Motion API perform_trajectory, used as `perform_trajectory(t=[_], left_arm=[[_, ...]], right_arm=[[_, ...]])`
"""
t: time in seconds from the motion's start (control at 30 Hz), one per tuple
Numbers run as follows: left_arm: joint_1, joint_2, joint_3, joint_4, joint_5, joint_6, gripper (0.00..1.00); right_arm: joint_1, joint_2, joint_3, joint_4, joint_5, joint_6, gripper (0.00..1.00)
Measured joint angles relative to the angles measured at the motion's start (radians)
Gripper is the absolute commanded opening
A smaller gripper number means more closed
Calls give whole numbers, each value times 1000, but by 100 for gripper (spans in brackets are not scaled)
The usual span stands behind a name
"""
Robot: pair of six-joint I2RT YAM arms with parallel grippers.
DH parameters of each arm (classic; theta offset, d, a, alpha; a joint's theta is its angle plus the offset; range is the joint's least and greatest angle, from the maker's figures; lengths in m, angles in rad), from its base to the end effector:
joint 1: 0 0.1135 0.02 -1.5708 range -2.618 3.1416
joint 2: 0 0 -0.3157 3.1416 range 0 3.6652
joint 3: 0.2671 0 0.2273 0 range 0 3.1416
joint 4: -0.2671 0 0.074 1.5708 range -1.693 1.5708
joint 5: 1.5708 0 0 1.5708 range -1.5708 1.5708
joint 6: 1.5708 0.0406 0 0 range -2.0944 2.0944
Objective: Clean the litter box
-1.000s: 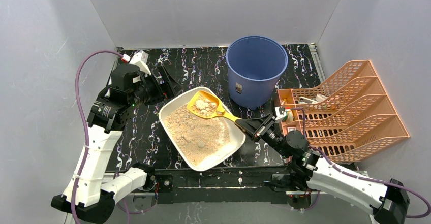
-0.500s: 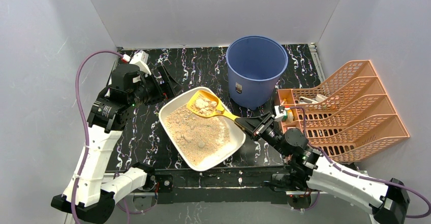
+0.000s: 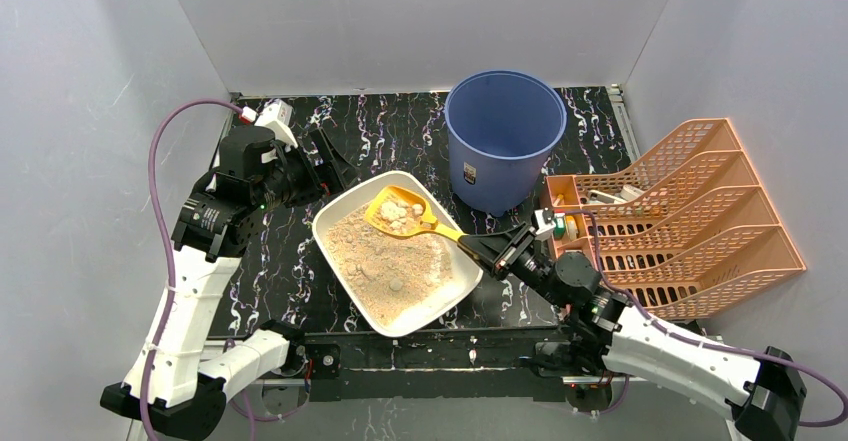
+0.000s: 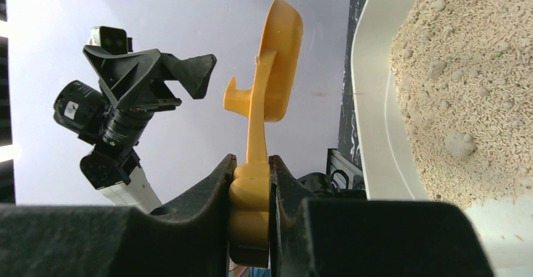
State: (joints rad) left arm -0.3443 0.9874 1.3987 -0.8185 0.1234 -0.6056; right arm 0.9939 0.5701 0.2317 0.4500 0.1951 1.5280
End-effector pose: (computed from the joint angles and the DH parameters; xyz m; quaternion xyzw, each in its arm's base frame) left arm 0.1188 -0.0479 0.4744 -0.0750 0.8312 -0.2966 0.4642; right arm 0.0579 0.0746 0.2804 0.2451 0.6207 0.6868 0.2880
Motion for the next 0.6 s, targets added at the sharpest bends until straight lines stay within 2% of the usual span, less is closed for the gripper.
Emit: perform_trajectory(t=[0.1, 0.6], left_arm=[[0, 0, 0, 0, -1, 0, 92], [0, -3, 0, -1, -4, 0, 92]], right_arm=[[2, -4, 18, -37, 13, -8, 1], [-2, 13, -2, 56, -11, -31, 1]])
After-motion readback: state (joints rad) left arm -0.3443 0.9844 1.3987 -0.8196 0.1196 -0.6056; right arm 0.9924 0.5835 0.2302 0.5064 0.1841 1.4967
